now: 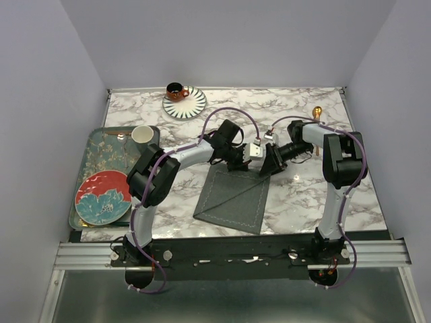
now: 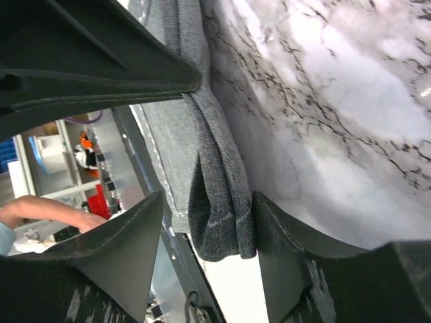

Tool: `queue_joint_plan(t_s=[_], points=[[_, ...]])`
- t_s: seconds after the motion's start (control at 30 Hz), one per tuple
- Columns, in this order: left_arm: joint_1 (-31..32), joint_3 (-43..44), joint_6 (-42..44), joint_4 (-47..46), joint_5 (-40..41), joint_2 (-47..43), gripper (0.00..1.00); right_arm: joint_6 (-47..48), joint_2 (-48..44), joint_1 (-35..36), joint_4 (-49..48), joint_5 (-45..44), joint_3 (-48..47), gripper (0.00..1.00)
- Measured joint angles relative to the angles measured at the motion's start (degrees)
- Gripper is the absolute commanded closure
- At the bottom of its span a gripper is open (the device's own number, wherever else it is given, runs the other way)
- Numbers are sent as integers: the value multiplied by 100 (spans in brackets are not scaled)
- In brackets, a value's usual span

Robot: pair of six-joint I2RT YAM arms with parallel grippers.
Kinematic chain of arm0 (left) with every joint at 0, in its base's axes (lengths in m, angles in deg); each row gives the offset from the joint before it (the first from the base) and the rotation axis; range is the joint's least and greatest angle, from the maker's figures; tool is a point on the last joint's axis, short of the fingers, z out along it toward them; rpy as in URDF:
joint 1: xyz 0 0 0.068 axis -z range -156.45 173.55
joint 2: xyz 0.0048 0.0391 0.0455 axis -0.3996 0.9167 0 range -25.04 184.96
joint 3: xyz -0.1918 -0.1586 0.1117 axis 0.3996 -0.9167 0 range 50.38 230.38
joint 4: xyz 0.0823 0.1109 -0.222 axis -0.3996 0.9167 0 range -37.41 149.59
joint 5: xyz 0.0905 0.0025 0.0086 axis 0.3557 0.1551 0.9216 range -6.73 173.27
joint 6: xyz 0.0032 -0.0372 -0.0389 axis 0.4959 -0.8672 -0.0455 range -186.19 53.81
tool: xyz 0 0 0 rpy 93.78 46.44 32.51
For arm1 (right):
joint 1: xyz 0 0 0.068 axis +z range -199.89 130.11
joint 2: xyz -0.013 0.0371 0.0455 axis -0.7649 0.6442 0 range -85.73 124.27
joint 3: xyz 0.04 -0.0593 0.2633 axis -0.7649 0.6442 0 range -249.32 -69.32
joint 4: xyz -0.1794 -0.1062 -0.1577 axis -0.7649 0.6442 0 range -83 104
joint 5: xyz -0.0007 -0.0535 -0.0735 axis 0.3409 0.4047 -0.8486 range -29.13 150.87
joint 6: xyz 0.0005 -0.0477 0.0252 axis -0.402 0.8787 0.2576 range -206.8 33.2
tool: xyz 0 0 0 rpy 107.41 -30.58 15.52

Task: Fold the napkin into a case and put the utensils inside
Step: Pick up the upper triangle-folded napkin from the center of the board.

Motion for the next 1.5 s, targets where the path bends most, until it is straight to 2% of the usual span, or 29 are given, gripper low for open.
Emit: queue_joint_plan(t_s=[0.07,0.23,0.3,0.53,0.63,0.67,0.73,0.77,0.8,0.87,1.03,1.17,1.3,1.5], points=[[-11,-2,0,0,-4,0,100,28,0,0,0,-70,0,45],[-20,-7,0,0,-44,0,100,57,0,0,-2,-256,0,47],[-20,-7,0,0,-46,0,100,59,0,0,-2,-328,0,51],[-20,-9,2,2,-72,0,100,76,0,0,-2,-452,0,55],[-22,-9,4,2,-90,0,100,85,-11,0,-2,-483,0,67],[-24,-9,4,2,-94,0,100,101,-20,0,-4,-490,0,79],[-26,-9,2,4,-101,0,88,90,-44,0,-9,-501,0,88],[-26,-9,4,4,-109,0,71,79,-52,0,-15,-501,0,91],[-26,-9,-9,9,-114,0,63,74,-55,0,-22,-501,0,96],[-66,9,-87,68,-138,0,49,87,-63,0,-33,-509,0,98],[-422,476,-535,765,-400,0,31,175,-63,13,-48,-549,0,99],[-1255,796,-1029,1123,-706,0,26,367,-133,92,-61,-695,0,99],[-1961,739,-1250,1519,-804,0,24,557,-354,258,-129,-872,2,99],[-2236,492,-962,1939,-881,-44,13,927,-859,603,-337,-1132,85,99]])
